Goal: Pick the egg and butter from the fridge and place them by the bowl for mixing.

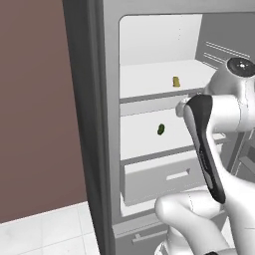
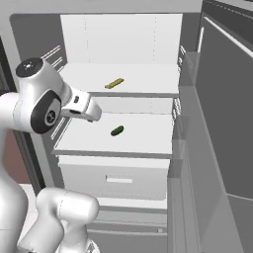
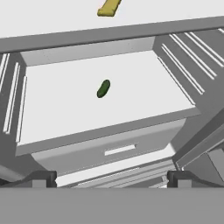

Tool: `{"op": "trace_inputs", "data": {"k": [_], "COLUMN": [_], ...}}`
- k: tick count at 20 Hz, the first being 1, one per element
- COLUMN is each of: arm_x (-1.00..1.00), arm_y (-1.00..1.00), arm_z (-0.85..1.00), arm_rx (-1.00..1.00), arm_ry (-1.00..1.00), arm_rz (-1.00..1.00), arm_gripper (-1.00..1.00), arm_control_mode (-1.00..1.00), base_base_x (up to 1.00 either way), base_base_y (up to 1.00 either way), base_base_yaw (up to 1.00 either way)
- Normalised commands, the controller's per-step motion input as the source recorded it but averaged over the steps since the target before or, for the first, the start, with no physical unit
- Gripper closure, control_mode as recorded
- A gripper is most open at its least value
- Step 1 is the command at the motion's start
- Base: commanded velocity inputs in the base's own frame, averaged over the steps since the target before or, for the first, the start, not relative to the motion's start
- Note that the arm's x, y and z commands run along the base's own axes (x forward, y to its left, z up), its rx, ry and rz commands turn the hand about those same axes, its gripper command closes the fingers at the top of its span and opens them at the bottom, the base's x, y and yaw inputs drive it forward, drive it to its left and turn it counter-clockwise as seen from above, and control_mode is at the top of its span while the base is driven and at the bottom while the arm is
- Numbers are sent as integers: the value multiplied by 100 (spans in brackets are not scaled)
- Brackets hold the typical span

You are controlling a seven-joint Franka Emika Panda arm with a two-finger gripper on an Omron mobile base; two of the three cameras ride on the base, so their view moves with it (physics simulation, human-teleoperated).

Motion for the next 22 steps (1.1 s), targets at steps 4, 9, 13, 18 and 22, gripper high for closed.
{"op": "trace_inputs", "data": {"k": [4, 9, 13, 18, 22], "arm_x": [16, 30, 29, 29, 30], "arm_y": [0, 0, 0, 0, 0], "arm_z": [26, 20, 15, 17, 21], "arm_rx": [0, 0, 0, -3, -3], "arm_ry": [-12, -12, -13, -13, 0], "arm_rz": [0, 0, 0, 0, 0], "arm_gripper": [-100, -100, -100, -100, -100], "arm_control_mode": [-100, -100, -100, -100, -100], "base_base_x": [0, 0, 0, 0, 0], "base_base_y": [0, 0, 0, 0, 0], "base_base_yaw": [0, 0, 0, 0, 0]}}
